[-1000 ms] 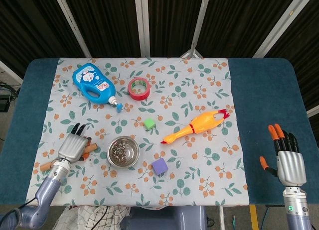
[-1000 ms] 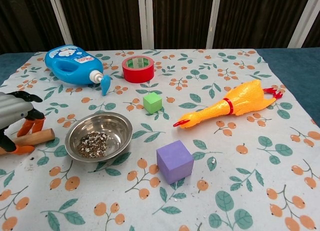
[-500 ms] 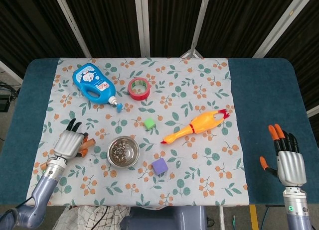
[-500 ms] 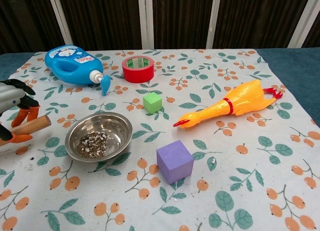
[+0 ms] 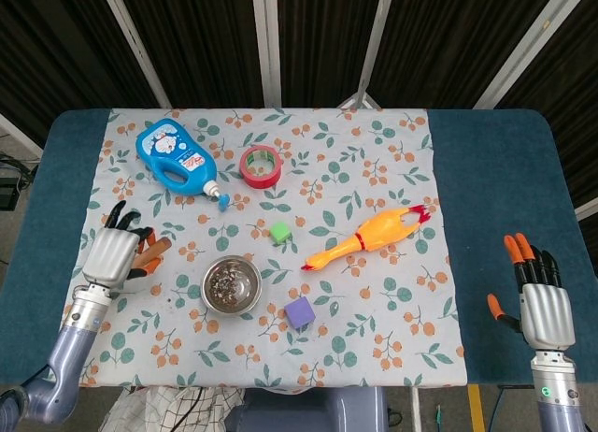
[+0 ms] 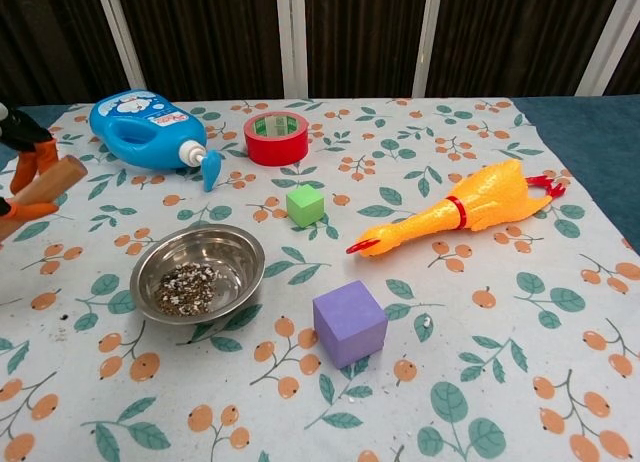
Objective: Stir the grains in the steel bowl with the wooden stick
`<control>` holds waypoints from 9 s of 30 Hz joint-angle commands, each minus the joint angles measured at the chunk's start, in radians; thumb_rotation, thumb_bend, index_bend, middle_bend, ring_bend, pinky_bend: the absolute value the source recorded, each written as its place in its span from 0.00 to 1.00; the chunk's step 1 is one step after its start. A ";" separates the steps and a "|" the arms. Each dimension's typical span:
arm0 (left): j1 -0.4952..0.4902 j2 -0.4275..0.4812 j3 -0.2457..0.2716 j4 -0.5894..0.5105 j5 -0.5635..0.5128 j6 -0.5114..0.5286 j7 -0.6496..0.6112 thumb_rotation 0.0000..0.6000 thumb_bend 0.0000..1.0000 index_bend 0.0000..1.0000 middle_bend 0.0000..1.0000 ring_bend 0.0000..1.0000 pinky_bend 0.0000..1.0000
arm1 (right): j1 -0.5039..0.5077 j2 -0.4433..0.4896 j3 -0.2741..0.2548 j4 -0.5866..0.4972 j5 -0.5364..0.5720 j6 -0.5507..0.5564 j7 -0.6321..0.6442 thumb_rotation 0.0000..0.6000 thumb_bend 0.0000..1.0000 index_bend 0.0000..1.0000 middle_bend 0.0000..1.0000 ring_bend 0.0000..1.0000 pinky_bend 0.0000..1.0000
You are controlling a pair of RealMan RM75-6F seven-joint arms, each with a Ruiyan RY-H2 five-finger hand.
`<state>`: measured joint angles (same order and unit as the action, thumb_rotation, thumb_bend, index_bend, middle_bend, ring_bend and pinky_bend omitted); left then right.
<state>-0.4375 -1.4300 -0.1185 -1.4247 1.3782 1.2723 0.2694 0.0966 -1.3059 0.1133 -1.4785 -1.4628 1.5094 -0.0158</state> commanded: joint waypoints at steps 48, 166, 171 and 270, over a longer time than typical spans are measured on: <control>-0.032 -0.323 -0.087 0.031 0.255 0.390 -0.732 1.00 0.82 0.64 0.77 0.22 0.00 | 0.003 -0.006 0.006 0.009 0.003 0.001 0.009 1.00 0.35 0.00 0.00 0.00 0.00; 0.029 -0.474 -0.008 0.224 0.210 0.328 -0.829 1.00 0.82 0.64 0.78 0.23 0.00 | 0.005 -0.006 0.006 0.009 0.006 -0.004 0.011 1.00 0.35 0.00 0.00 0.00 0.00; 0.032 -0.477 -0.007 0.233 0.213 0.329 -0.836 1.00 0.82 0.64 0.78 0.23 0.00 | 0.005 -0.006 0.006 0.010 0.006 -0.004 0.011 1.00 0.35 0.00 0.00 0.00 0.00; 0.058 0.050 0.012 0.184 0.114 0.084 -0.510 1.00 0.42 0.28 0.28 0.10 0.00 | -0.001 0.003 0.008 -0.014 0.024 -0.013 0.013 1.00 0.35 0.00 0.00 0.00 0.00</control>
<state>-0.3820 -1.3815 -0.1013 -1.2287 1.5038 1.3624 -0.2447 0.0951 -1.3031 0.1210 -1.4925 -1.4386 1.4966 -0.0024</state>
